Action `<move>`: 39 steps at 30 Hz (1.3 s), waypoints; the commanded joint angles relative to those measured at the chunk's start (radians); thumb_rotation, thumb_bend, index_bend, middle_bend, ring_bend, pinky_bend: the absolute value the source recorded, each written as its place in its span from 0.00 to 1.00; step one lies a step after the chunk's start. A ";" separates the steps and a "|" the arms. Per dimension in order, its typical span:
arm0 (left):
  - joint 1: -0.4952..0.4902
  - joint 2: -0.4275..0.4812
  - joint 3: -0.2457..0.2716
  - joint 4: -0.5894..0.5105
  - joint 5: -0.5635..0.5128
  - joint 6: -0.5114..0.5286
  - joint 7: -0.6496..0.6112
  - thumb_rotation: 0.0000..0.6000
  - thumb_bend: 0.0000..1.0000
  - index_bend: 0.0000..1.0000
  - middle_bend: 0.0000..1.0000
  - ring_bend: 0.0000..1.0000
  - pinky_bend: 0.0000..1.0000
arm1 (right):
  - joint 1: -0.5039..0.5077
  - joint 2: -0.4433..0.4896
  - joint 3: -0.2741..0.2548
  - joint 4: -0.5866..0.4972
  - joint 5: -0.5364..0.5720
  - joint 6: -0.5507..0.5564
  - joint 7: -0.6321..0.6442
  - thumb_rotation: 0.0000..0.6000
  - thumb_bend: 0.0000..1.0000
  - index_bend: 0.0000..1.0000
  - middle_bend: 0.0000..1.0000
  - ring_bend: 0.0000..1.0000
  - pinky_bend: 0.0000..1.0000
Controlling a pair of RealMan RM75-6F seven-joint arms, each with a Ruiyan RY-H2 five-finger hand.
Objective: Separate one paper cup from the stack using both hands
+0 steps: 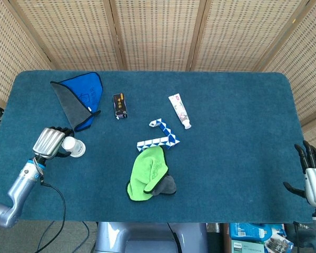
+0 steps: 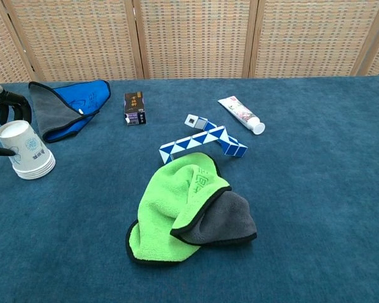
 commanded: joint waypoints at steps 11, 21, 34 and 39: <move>0.003 0.122 -0.016 -0.192 0.105 0.156 -0.499 1.00 0.14 0.55 0.53 0.50 0.53 | 0.009 -0.021 -0.001 0.013 0.018 -0.020 -0.040 1.00 0.00 0.00 0.00 0.00 0.00; -0.131 0.130 -0.080 -0.320 0.085 0.038 -1.053 1.00 0.18 0.56 0.54 0.50 0.53 | 0.022 -0.054 0.026 0.058 0.037 -0.014 -0.036 1.00 0.00 0.00 0.00 0.00 0.00; -0.296 -0.016 -0.156 -0.259 -0.004 -0.160 -1.231 1.00 0.21 0.56 0.54 0.50 0.53 | 0.110 -0.093 0.052 0.302 -0.212 0.133 0.271 1.00 0.00 0.15 0.05 0.00 0.00; -0.343 -0.048 -0.170 -0.238 -0.011 -0.200 -1.228 1.00 0.21 0.56 0.54 0.50 0.53 | 0.159 -0.118 0.056 0.387 -0.297 0.195 0.313 1.00 0.06 0.27 0.14 0.03 0.00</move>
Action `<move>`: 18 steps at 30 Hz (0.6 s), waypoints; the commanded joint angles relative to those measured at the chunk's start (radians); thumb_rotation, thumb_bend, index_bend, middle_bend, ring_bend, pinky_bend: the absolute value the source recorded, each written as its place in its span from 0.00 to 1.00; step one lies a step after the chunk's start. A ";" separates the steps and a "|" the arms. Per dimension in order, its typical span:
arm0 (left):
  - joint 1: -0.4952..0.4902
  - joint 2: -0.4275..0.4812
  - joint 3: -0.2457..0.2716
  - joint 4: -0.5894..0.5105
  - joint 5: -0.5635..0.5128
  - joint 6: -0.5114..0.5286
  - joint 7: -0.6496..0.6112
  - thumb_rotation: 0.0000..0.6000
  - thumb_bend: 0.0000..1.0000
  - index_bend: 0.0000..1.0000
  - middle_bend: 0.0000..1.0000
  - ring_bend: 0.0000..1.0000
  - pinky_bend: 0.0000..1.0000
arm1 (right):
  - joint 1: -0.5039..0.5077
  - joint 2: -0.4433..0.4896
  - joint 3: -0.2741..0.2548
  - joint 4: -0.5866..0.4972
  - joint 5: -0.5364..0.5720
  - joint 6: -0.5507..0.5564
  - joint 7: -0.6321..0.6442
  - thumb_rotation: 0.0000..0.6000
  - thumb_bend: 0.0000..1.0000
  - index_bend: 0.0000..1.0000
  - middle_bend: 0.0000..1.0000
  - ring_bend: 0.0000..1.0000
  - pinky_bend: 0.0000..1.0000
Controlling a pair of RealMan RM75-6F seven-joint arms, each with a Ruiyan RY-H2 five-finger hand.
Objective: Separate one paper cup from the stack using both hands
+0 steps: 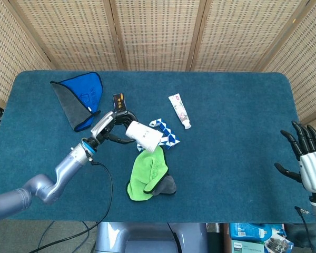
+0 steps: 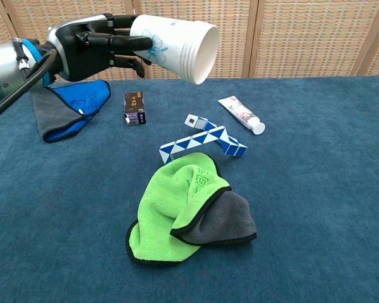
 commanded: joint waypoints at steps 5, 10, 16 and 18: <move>-0.061 -0.035 -0.020 0.028 -0.026 -0.076 -0.008 1.00 0.22 0.56 0.54 0.50 0.53 | 0.096 -0.032 -0.004 0.074 -0.119 0.041 0.035 1.00 0.12 0.33 0.21 0.09 0.00; -0.095 -0.053 -0.035 0.043 -0.044 -0.118 -0.009 1.00 0.22 0.56 0.54 0.50 0.53 | 0.162 -0.041 -0.005 0.074 -0.180 0.031 -0.013 1.00 0.17 0.38 0.26 0.13 0.02; -0.137 -0.076 -0.054 0.055 -0.064 -0.161 0.009 1.00 0.22 0.56 0.54 0.50 0.53 | 0.264 -0.071 0.006 0.037 -0.230 -0.013 -0.071 1.00 0.21 0.42 0.30 0.17 0.07; -0.140 -0.082 -0.055 0.057 -0.070 -0.162 0.015 1.00 0.22 0.56 0.54 0.50 0.53 | 0.290 -0.080 0.008 0.029 -0.241 -0.025 -0.080 1.00 0.22 0.43 0.30 0.18 0.09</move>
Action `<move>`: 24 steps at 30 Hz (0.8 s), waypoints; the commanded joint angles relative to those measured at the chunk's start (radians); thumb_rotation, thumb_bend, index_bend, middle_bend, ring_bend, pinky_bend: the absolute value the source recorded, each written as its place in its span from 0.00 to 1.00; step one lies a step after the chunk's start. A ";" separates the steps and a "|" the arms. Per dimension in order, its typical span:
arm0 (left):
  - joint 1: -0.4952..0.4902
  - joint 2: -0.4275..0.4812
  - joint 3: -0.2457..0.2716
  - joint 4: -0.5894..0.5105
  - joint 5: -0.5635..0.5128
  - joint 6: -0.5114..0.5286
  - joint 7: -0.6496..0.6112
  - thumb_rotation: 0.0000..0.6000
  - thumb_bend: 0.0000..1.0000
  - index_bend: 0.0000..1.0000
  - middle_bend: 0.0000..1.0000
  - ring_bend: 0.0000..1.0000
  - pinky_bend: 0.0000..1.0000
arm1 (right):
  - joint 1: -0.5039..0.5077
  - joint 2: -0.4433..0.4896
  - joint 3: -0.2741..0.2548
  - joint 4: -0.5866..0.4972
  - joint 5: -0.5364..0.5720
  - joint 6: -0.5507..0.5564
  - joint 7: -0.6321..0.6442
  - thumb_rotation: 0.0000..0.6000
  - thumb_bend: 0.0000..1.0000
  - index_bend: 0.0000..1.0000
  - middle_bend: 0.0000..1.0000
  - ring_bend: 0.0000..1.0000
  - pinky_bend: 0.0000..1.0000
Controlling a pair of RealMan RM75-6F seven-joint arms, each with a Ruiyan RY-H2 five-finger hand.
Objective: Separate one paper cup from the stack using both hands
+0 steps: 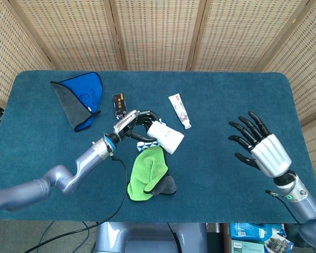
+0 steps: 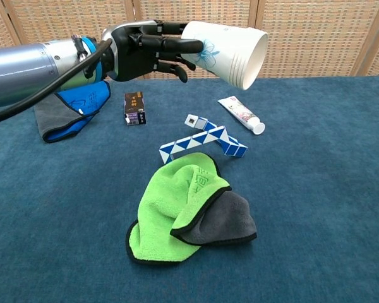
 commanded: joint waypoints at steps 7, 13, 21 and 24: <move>-0.012 -0.028 -0.012 0.012 -0.029 -0.012 0.016 1.00 0.22 0.56 0.54 0.50 0.53 | 0.106 -0.024 0.010 -0.058 -0.036 -0.059 -0.042 1.00 0.24 0.45 0.32 0.19 0.12; -0.028 -0.046 -0.025 0.019 -0.037 -0.023 0.021 1.00 0.22 0.56 0.54 0.50 0.53 | 0.146 -0.026 0.003 -0.100 -0.054 -0.089 -0.092 1.00 0.27 0.47 0.32 0.19 0.12; -0.031 -0.054 -0.025 0.015 -0.044 -0.028 0.037 1.00 0.22 0.56 0.54 0.50 0.53 | 0.203 -0.065 -0.003 -0.126 -0.048 -0.150 -0.135 1.00 0.27 0.47 0.33 0.19 0.13; -0.029 -0.056 -0.027 0.010 -0.048 -0.027 0.043 1.00 0.22 0.56 0.54 0.50 0.53 | 0.219 -0.079 -0.004 -0.123 -0.038 -0.167 -0.145 1.00 0.28 0.48 0.33 0.19 0.13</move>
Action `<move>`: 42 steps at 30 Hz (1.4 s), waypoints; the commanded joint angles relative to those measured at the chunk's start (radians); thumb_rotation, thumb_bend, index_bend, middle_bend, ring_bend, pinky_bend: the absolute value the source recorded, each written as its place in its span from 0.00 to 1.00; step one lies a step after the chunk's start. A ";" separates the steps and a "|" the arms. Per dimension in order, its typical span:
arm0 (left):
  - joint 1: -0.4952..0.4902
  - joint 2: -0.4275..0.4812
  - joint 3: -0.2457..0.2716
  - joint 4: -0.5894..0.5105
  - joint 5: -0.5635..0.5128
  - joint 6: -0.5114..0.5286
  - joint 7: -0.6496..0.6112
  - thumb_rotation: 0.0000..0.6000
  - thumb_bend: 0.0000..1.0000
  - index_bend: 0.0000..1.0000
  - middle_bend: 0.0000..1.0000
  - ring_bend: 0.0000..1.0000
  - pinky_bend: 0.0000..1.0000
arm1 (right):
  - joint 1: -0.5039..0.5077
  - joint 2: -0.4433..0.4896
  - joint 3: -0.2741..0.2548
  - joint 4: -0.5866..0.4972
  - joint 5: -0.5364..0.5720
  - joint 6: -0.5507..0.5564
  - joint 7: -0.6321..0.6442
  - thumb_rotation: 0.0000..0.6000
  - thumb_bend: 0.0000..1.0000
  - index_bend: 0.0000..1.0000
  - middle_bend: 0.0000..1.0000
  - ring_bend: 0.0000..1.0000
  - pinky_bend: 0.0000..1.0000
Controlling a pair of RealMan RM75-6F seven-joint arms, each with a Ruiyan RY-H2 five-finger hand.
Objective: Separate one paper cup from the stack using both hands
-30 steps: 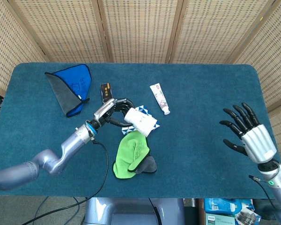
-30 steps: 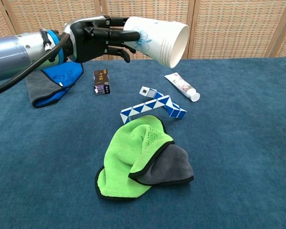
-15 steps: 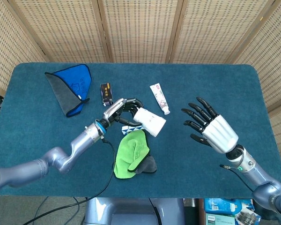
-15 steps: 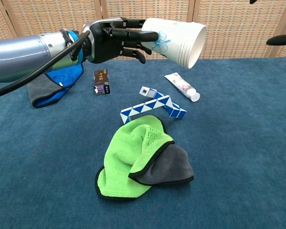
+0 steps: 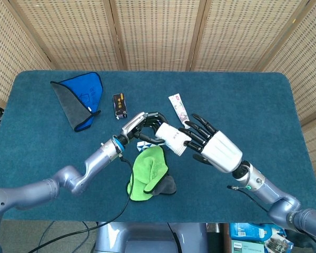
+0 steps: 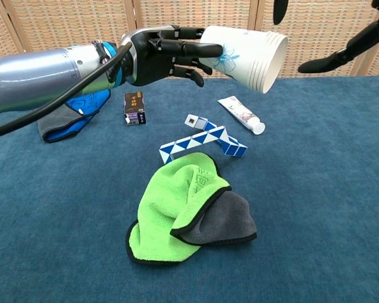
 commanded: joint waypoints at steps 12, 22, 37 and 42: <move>0.007 0.000 -0.004 -0.010 -0.010 -0.008 0.007 1.00 0.23 0.56 0.54 0.50 0.53 | 0.042 -0.045 -0.005 0.038 0.014 0.011 -0.028 1.00 0.34 0.53 0.36 0.21 0.16; 0.008 -0.003 -0.005 -0.007 -0.010 -0.013 0.005 1.00 0.23 0.56 0.54 0.50 0.53 | 0.061 -0.068 -0.011 0.065 0.018 0.025 -0.037 1.00 0.39 0.54 0.37 0.21 0.19; 0.010 -0.009 -0.006 0.003 -0.008 -0.025 -0.010 1.00 0.24 0.56 0.54 0.50 0.53 | 0.084 -0.095 -0.022 0.092 0.035 0.025 -0.043 1.00 0.44 0.56 0.24 0.21 0.20; 0.011 -0.008 -0.005 0.000 -0.006 -0.028 -0.016 1.00 0.24 0.56 0.54 0.50 0.53 | 0.089 -0.102 -0.028 0.101 0.037 0.030 -0.040 1.00 0.45 0.56 0.17 0.21 0.20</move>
